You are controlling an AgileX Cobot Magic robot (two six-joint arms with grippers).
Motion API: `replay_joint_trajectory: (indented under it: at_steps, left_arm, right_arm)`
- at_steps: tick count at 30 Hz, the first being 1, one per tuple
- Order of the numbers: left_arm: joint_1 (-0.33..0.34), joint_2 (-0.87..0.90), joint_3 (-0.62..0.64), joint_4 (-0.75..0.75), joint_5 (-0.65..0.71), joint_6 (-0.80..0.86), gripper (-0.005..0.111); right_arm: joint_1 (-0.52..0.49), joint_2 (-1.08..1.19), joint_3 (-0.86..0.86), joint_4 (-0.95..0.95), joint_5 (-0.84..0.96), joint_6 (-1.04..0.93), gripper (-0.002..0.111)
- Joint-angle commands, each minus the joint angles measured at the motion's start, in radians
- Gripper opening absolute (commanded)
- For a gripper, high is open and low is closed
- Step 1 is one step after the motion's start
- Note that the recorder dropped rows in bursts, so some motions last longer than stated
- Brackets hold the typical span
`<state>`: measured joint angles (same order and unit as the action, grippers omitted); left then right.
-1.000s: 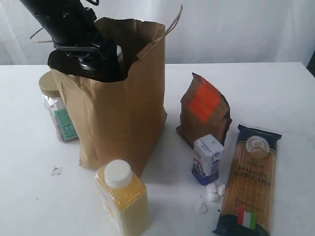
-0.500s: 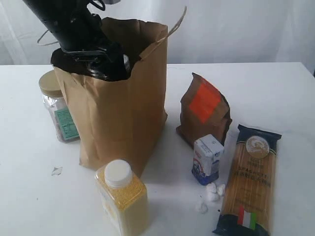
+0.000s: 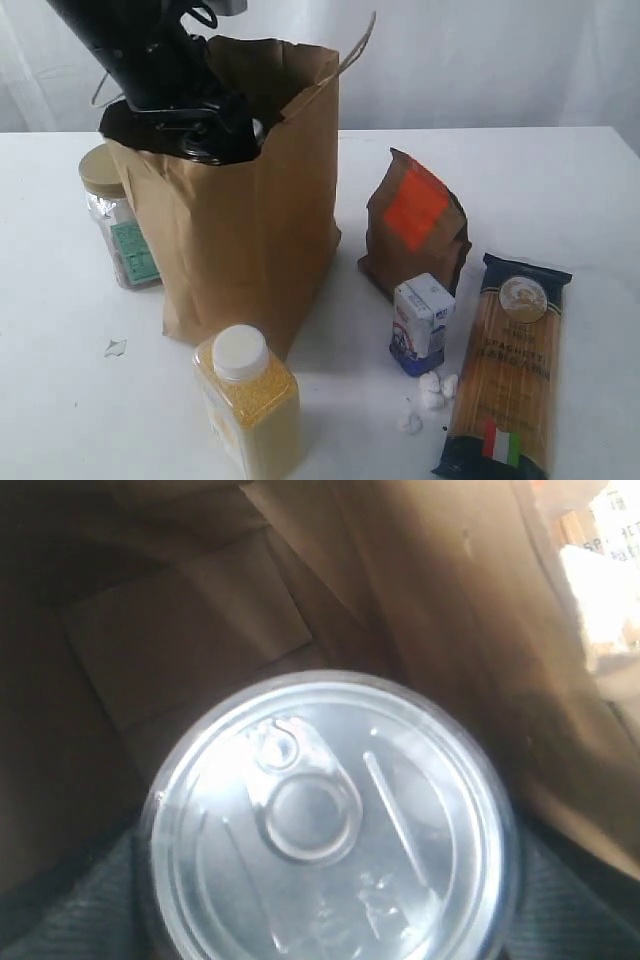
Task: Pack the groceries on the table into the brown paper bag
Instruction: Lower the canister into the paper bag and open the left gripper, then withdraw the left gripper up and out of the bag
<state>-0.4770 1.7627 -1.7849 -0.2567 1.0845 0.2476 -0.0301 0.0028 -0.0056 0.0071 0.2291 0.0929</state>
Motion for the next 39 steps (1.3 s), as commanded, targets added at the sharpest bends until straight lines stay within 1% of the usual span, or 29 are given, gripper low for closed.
replay_joint_trajectory:
  at_steps: [1,11,13,15,18,21,29,33,36,38,39]
  left_arm:
    - [-0.004,0.026,0.026,-0.019,-0.013,-0.007,0.081]
    - [-0.004,0.042,0.028,-0.012,-0.026,-0.007,0.081]
    - [-0.004,0.040,0.028,-0.012,-0.020,-0.007,0.082]
    - [-0.004,0.040,0.025,-0.012,-0.005,-0.007,0.086]
    - [-0.004,0.031,-0.009,-0.018,0.065,0.012,0.095]
    - [-0.004,0.006,-0.019,-0.012,0.069,0.019,0.105]
    - [-0.004,-0.047,-0.023,-0.027,0.056,-0.011,0.105]
    - [-0.004,-0.095,-0.092,-0.029,0.063,-0.014,0.105]
    - [-0.004,-0.142,-0.165,-0.038,0.092,-0.014,0.105]
    - [-0.004,-0.164,-0.185,-0.038,0.103,-0.014,0.104]
    - [-0.004,-0.176,-0.189,-0.038,0.105,-0.014,0.102]
  right_arm:
    - [0.004,-0.003,0.006,0.001,-0.007,0.004,0.000]
    - [0.004,-0.003,0.006,0.001,-0.007,0.004,0.000]
    - [0.004,-0.003,0.006,0.001,-0.007,0.004,0.000]
    - [0.004,-0.003,0.006,0.001,-0.007,0.004,0.000]
    - [0.004,-0.003,0.006,0.001,-0.007,0.004,0.000]
    - [0.004,-0.003,0.006,0.001,-0.007,0.004,0.000]
    - [0.004,-0.003,0.006,0.001,-0.009,0.004,0.000]
    - [0.004,-0.003,0.006,0.001,-0.009,0.004,0.000]
    - [0.004,-0.003,0.006,0.001,-0.007,0.004,0.000]
    - [0.004,-0.003,0.006,0.001,-0.007,0.004,0.000]
    - [0.004,-0.003,0.006,0.001,-0.007,0.004,0.000]
